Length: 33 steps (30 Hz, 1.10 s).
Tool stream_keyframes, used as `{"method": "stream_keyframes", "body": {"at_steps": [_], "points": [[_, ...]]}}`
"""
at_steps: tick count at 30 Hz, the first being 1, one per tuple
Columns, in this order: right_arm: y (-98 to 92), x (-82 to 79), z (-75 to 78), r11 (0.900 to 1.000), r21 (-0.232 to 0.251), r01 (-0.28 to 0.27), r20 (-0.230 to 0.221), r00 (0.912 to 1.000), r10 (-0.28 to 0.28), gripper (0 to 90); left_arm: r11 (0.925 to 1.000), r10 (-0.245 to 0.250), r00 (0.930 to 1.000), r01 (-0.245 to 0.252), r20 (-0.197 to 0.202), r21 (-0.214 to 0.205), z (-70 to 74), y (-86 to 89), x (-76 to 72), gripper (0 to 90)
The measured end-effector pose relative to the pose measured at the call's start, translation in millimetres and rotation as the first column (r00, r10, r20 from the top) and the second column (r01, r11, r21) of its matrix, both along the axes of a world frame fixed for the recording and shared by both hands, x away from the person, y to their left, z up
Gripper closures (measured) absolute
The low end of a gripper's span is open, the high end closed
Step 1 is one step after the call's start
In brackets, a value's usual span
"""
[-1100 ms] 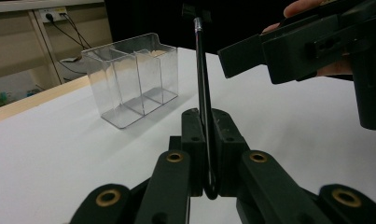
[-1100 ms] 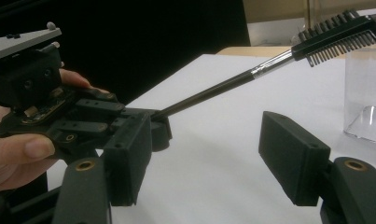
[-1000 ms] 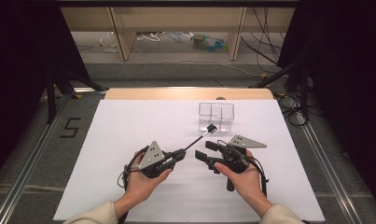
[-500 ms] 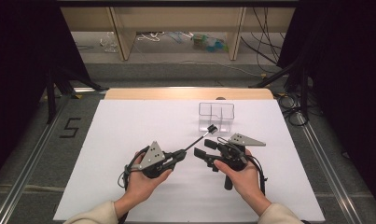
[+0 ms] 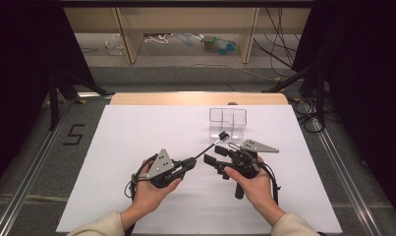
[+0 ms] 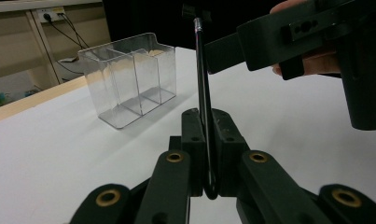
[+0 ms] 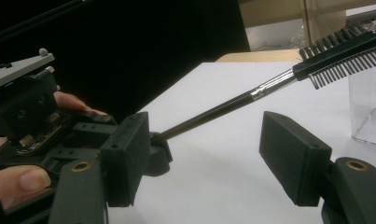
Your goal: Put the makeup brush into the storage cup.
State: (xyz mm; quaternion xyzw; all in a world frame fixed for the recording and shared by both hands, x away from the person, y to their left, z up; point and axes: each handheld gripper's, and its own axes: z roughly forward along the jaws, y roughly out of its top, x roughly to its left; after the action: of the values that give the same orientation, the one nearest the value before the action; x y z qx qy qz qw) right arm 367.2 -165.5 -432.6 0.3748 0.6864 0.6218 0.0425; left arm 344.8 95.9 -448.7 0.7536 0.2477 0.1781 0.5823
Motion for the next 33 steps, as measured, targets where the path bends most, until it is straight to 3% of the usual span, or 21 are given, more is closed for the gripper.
{"method": "stream_keyframes", "body": {"at_steps": [10, 33], "points": [[3.1, 1.9, 0.4, 0.9997, 0.023, 0.006, -0.029, 0.9996, -0.005, 34.3, 1.0, 0.002, 1.0, -0.002, 0.007, 0.007, 0.0, 0.0, 0.2, 84.9], [7.3, 9.9, -3.1, 0.9986, 0.047, 0.024, -0.043, 0.9988, -0.022, 34.8, 0.9999, 0.005, 1.0, -0.005, 0.009, 0.016, -1.4, -2.2, -0.6, 84.9]]}}
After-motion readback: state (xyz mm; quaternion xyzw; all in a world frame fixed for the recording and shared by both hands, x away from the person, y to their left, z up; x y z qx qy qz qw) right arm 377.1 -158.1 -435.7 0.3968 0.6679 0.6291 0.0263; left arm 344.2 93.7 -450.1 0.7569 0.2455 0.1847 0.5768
